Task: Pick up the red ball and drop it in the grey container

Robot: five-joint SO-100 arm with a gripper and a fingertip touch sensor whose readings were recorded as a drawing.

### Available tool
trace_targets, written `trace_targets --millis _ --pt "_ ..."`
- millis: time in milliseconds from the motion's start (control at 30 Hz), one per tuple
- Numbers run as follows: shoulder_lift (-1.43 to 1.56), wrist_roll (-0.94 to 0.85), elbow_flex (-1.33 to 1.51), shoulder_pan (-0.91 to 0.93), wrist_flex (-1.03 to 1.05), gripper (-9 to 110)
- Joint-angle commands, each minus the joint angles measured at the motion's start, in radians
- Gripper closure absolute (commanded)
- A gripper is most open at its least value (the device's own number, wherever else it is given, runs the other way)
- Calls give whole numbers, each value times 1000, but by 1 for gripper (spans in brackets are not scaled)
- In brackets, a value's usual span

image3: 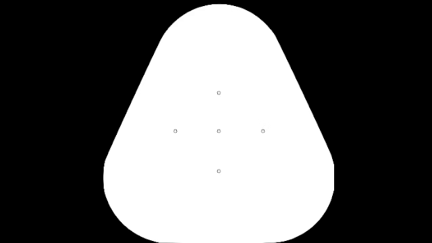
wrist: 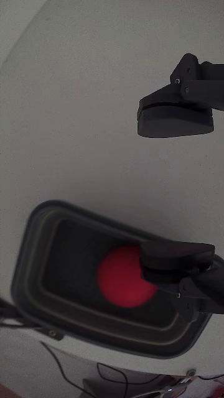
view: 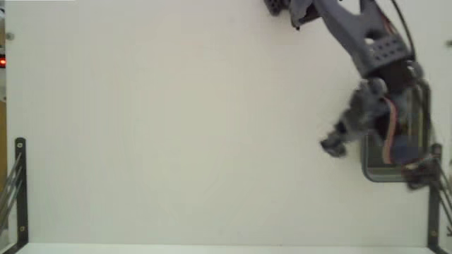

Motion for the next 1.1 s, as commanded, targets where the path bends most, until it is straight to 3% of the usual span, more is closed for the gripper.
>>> trace_targets --millis 0,1067 --pt "112 3 36 30 -2 -9" --pt "516 3 438 338 0 -9"
